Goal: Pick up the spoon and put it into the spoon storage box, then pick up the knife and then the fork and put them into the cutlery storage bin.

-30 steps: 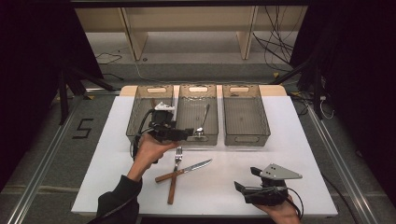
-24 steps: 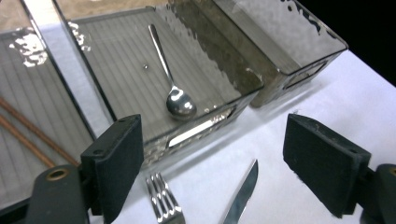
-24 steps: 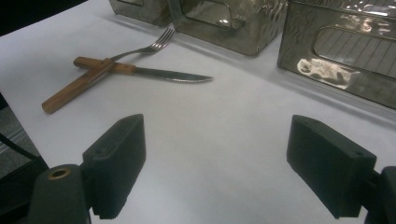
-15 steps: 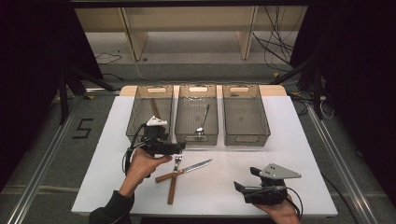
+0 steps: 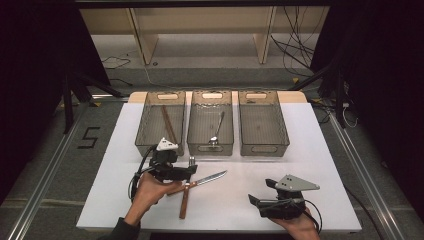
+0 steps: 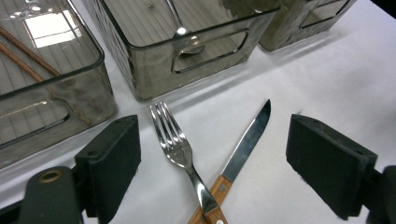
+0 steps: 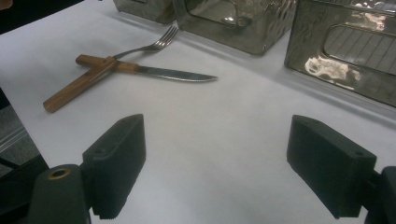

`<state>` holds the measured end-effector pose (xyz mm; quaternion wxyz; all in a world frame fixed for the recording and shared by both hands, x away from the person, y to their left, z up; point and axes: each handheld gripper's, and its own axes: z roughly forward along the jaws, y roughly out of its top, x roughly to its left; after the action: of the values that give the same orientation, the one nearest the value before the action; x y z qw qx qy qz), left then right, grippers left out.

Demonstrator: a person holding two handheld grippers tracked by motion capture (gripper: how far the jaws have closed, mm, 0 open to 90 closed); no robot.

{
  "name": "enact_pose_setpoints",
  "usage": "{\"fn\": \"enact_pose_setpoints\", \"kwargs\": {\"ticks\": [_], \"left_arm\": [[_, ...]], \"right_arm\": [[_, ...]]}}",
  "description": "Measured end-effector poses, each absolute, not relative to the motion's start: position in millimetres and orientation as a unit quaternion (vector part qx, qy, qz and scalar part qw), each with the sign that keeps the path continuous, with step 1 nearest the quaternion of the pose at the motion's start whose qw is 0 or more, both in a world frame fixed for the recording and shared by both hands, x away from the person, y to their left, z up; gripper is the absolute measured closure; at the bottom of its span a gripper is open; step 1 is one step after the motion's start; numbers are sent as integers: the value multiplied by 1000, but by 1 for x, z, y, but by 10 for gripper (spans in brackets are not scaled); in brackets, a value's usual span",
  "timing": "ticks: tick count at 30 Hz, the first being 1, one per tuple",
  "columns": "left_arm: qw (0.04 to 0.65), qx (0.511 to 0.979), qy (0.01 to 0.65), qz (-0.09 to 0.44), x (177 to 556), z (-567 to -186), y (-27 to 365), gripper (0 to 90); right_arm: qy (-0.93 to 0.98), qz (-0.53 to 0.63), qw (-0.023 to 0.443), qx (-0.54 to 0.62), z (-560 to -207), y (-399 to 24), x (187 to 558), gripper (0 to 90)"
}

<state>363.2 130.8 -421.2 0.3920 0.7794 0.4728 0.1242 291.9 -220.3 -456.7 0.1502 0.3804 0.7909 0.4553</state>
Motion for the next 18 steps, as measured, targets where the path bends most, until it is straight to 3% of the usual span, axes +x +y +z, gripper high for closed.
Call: {"fn": "enact_pose_setpoints", "kwargs": {"ticks": [18], "left_arm": [[371,791,471,125,336,-439,125,177]], "right_arm": [[790,456,151,380,-456,-221,292,205]]}}
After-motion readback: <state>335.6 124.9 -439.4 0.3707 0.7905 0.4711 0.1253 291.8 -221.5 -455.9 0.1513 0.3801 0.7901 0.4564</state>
